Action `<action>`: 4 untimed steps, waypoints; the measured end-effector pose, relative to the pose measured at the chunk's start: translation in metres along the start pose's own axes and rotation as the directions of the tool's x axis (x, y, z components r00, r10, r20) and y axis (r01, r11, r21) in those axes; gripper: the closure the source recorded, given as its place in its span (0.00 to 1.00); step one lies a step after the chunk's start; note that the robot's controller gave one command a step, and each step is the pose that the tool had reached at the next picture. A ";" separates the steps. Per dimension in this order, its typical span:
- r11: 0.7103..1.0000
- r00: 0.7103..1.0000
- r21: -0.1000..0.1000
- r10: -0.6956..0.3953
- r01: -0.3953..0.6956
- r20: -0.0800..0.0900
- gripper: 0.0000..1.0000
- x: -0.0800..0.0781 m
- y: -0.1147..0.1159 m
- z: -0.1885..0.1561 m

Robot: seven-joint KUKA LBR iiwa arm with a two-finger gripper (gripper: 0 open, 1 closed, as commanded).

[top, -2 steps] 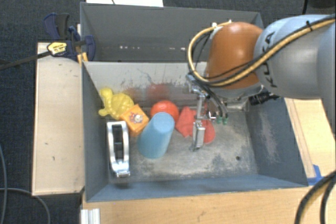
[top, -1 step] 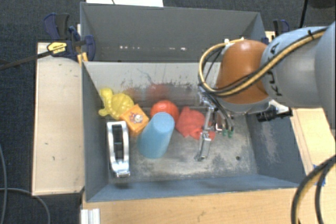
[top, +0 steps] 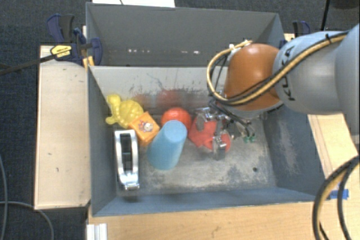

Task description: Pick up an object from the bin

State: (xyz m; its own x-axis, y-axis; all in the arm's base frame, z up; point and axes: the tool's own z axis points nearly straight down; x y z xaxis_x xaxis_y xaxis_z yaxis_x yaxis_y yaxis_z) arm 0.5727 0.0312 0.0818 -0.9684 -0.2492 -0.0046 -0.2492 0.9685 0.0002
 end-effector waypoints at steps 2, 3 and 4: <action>1.000 1.000 0.000 0.002 -0.002 0.001 1.00 -0.005 0.011 -0.015; 1.000 1.000 -0.001 -0.006 0.006 -0.003 0.00 0.014 0.026 -0.022; 1.000 1.000 -0.001 -0.004 0.004 -0.003 0.00 0.014 0.026 -0.022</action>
Offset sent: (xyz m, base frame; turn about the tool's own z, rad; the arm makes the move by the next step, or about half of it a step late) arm 0.0018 0.0148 0.0176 0.0028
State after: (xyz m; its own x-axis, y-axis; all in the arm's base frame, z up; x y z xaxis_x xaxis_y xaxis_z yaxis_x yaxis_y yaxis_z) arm 0.5529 0.0532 0.1039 -0.9675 -0.2530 -0.0020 -0.2530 0.9675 0.0009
